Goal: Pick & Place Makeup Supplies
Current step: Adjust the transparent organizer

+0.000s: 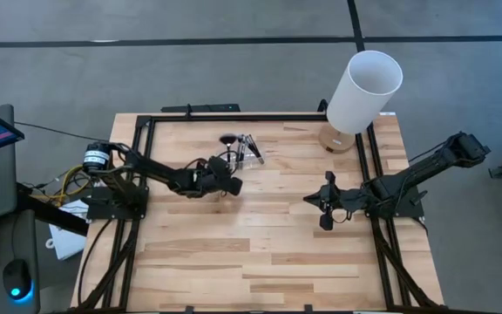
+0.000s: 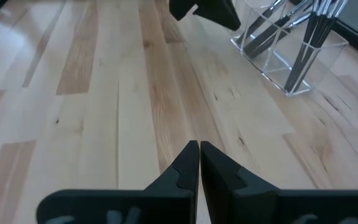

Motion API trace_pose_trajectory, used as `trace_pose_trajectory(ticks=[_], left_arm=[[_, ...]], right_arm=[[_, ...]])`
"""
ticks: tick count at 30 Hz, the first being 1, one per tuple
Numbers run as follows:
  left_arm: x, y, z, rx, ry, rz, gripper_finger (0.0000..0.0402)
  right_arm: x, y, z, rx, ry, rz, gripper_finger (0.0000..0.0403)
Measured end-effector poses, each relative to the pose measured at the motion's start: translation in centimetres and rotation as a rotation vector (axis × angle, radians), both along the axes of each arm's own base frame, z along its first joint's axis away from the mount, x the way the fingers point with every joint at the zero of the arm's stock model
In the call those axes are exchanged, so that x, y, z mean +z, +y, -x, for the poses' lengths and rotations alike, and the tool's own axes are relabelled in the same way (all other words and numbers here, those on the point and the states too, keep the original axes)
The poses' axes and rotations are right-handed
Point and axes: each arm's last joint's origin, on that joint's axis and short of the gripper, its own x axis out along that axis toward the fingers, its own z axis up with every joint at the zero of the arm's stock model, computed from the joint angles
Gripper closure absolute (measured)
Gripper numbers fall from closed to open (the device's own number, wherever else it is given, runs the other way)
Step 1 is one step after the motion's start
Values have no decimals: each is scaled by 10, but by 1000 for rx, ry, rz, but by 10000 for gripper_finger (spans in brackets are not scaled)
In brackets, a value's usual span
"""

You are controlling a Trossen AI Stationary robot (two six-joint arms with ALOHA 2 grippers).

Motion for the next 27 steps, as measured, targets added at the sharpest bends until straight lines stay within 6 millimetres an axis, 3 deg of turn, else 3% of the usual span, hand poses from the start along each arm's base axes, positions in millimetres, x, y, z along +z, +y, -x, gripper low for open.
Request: trace_pose_trajectory(ticks=[27], left_arm=[[0,23,2,67,16,-17,357]], right_arm=[[0,0,0,-7,0,-13,395]])
